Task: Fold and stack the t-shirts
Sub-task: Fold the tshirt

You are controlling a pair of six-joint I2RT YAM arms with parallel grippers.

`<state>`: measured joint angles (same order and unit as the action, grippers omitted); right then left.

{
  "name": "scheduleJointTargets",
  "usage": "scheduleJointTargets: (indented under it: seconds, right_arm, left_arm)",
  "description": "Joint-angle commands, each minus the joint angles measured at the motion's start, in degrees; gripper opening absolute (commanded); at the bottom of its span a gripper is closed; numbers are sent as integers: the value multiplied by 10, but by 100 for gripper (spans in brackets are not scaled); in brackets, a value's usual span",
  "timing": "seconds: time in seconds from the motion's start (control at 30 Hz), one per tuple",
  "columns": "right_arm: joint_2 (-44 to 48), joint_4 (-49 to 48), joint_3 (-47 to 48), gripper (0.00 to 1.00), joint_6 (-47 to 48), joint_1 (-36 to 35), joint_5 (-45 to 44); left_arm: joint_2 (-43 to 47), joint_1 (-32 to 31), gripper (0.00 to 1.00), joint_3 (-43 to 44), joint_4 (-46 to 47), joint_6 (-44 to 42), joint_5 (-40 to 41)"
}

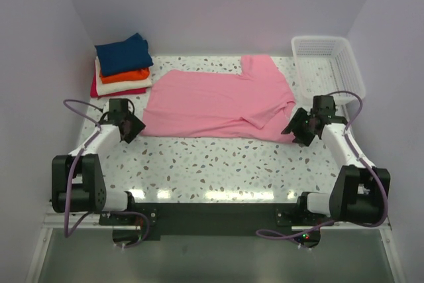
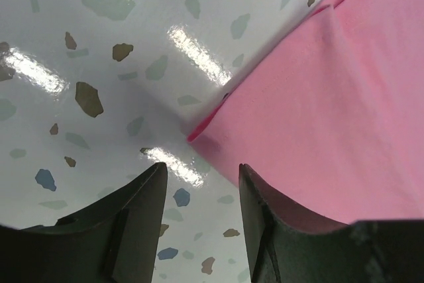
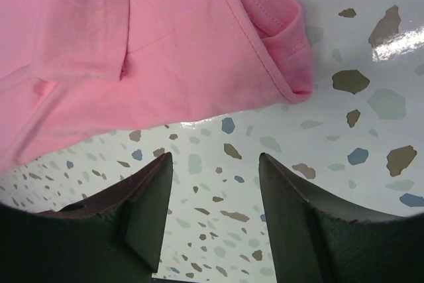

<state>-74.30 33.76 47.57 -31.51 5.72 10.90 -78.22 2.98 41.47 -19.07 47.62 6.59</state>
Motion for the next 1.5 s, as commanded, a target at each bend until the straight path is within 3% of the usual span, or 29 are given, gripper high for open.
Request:
scheduleJointTargets:
  seconds: [0.0, 0.43, 0.63, 0.77, 0.9, 1.0, 1.17, 1.47]
  right_arm:
    - [-2, -21, -5, 59, -5, 3, -18]
    - [-80, -66, -21, 61, -10, 3, -64]
    - [-116, -101, -16, 60, -9, 3, -76]
    - [-131, -104, -3, 43, -5, 3, -89]
    - [-123, -83, 22, 14, 0, 4, -105]
    - [-110, -53, 41, 3, 4, 5, -107]
    - [-77, -2, 49, 0, 11, 18, -115]
    - [25, 48, -27, 0, 14, 61, -78]
  left_arm:
    - [-13, 3, 52, -3, 24, 15, -11]
    - [-77, 3, 49, 2, 52, 14, -4]
    - [-91, 4, 39, 6, 54, 10, 2]
    - [-96, 3, 23, 8, 52, 4, 9]
    - [-93, 3, 3, 15, 46, -2, 14]
    - [-87, 4, 0, 27, 31, -10, 24]
    - [-58, 4, 0, 47, -5, -26, 55]
    - [15, 9, 0, 11, -40, -38, 69]
